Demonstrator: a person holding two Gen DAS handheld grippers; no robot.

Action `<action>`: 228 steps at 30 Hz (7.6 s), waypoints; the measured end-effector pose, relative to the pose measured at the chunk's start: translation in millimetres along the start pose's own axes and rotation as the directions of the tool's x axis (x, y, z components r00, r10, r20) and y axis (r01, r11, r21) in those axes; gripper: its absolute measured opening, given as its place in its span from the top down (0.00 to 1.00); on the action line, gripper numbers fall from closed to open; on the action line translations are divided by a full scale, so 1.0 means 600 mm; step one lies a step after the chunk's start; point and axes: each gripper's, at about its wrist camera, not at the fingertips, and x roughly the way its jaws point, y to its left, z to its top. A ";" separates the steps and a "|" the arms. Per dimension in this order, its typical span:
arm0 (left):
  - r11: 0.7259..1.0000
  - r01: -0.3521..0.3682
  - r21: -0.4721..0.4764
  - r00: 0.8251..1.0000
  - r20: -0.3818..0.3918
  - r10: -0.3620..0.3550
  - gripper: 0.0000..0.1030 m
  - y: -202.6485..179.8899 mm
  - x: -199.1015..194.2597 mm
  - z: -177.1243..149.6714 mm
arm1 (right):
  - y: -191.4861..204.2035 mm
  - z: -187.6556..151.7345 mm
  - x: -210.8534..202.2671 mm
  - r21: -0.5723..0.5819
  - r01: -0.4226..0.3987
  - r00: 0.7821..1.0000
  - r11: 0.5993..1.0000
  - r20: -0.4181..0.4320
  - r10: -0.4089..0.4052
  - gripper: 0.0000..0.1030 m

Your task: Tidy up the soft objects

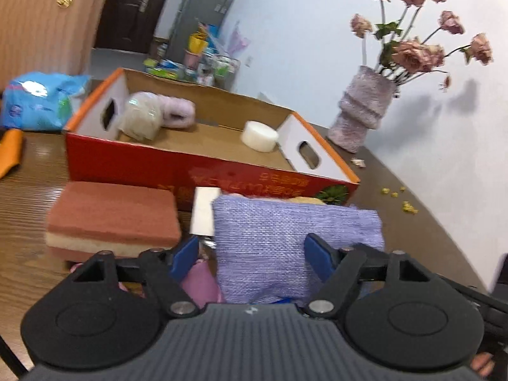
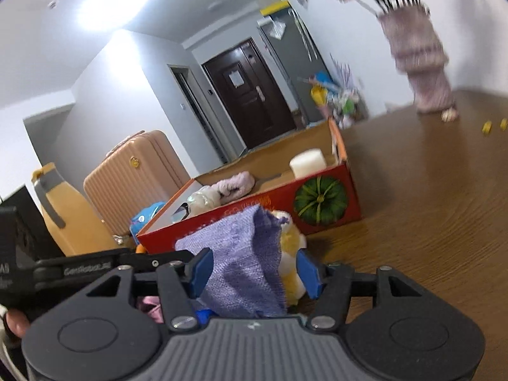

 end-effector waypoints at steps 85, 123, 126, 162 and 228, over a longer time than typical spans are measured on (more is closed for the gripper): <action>0.980 -0.095 -0.177 0.994 0.031 0.102 0.78 0.054 -0.315 -0.256 | 0.237 -0.227 -0.126 -0.397 0.139 0.971 0.907 -0.127 -0.204 0.64; 0.971 0.183 -0.157 0.976 0.150 -0.159 0.92 0.048 -0.260 -0.035 | 0.226 -0.047 -0.126 -0.359 0.053 0.999 0.932 0.019 -0.050 0.96; 0.986 0.151 -0.074 0.976 0.172 -0.136 0.92 0.047 -0.206 0.074 | 0.225 0.040 -0.073 -0.358 0.046 0.998 0.932 0.050 -0.030 0.96; 0.916 -0.315 0.249 0.939 0.226 0.261 0.41 0.002 -0.214 0.121 | 0.196 0.184 0.017 -0.392 0.118 0.989 0.912 -0.036 -0.143 0.41; 0.926 -0.315 0.209 0.939 0.214 0.271 0.31 -0.081 -0.162 -0.077 | 0.117 -0.040 -0.072 -0.340 0.233 0.971 0.911 0.030 -0.237 0.26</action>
